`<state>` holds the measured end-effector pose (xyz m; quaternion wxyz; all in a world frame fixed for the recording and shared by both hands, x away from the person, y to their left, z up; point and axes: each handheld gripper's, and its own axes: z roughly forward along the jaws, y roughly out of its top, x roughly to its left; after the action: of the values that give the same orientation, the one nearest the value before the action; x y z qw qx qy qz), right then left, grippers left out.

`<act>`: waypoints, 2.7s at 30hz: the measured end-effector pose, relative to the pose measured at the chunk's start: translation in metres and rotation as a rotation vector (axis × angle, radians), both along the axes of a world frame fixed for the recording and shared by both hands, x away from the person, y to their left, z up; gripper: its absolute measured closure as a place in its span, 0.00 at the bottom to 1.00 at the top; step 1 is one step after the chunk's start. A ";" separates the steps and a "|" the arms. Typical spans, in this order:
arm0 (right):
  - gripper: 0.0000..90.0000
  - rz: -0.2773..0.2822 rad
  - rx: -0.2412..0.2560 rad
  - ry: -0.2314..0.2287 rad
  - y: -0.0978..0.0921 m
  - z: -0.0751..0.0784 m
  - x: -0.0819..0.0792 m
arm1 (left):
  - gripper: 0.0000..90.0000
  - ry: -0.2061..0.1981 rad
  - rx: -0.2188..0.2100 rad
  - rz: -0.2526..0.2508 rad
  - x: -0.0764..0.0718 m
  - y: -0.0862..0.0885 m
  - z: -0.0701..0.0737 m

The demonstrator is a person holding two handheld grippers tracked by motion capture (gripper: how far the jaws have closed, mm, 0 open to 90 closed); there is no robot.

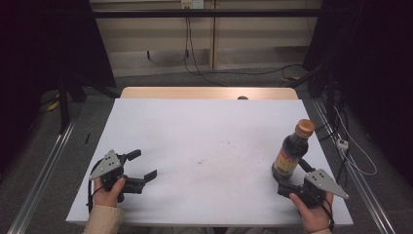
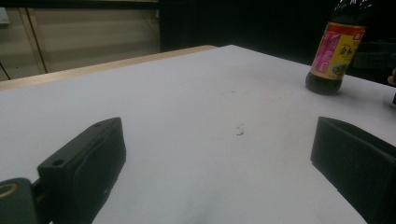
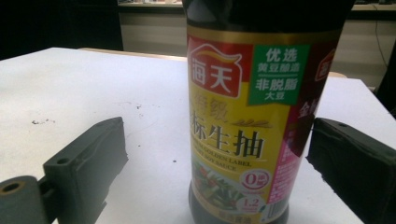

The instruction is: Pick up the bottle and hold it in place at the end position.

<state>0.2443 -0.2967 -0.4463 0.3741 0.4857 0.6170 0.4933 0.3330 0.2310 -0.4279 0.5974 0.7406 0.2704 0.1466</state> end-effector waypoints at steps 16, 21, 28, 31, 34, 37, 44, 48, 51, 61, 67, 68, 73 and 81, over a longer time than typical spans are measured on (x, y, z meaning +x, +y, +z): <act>0.06 -0.037 0.017 0.020 -0.012 0.014 0.006 | 0.03 0.014 -0.003 -0.034 0.003 -0.006 -0.001; 0.10 -0.043 0.013 0.020 -0.013 0.019 0.010 | 0.04 0.004 0.032 -0.039 0.003 -0.010 -0.001; 0.17 -0.019 0.043 0.012 -0.011 0.024 0.021 | 0.04 0.012 0.034 -0.050 0.001 -0.012 -0.002; 0.21 0.001 0.041 0.012 -0.010 0.027 0.025 | 0.04 0.012 0.039 -0.054 0.001 -0.012 -0.002; 0.23 0.003 0.047 0.009 -0.009 0.030 0.029 | 0.04 0.012 0.041 -0.056 0.001 -0.012 -0.002; 0.24 0.001 0.055 0.003 -0.010 0.032 0.033 | 0.04 -0.003 0.055 -0.048 0.000 -0.012 -0.001; 0.32 0.008 0.040 -0.005 -0.010 0.036 0.037 | 0.04 -0.004 0.053 -0.048 -0.001 -0.013 0.000; 0.33 0.015 0.018 -0.006 -0.009 0.037 0.038 | 0.04 -0.011 0.038 -0.041 0.000 -0.014 0.002; 0.33 0.018 0.014 -0.002 -0.009 0.038 0.039 | 0.04 -0.011 0.037 -0.043 0.000 -0.015 0.002; 0.33 0.052 0.057 0.026 -0.004 0.043 0.048 | 0.04 -0.028 0.036 -0.030 0.000 -0.016 0.004; 0.33 0.112 0.071 0.013 0.011 0.050 0.056 | 0.04 -0.031 0.036 -0.029 0.000 -0.017 0.005; 0.33 0.118 0.077 0.010 0.014 0.051 0.058 | 0.04 -0.034 0.039 -0.024 -0.001 -0.017 0.005; 0.33 0.164 0.068 0.014 0.030 0.053 0.069 | 0.04 -0.035 0.040 -0.024 -0.002 -0.015 0.005; 0.32 0.214 0.066 0.021 0.048 0.052 0.082 | 0.04 -0.033 0.042 -0.023 -0.002 -0.014 0.005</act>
<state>0.3260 -0.2490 -0.3940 0.2968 0.4344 0.6527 0.5451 0.3308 0.2167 -0.4231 0.5877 0.7536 0.2488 0.1576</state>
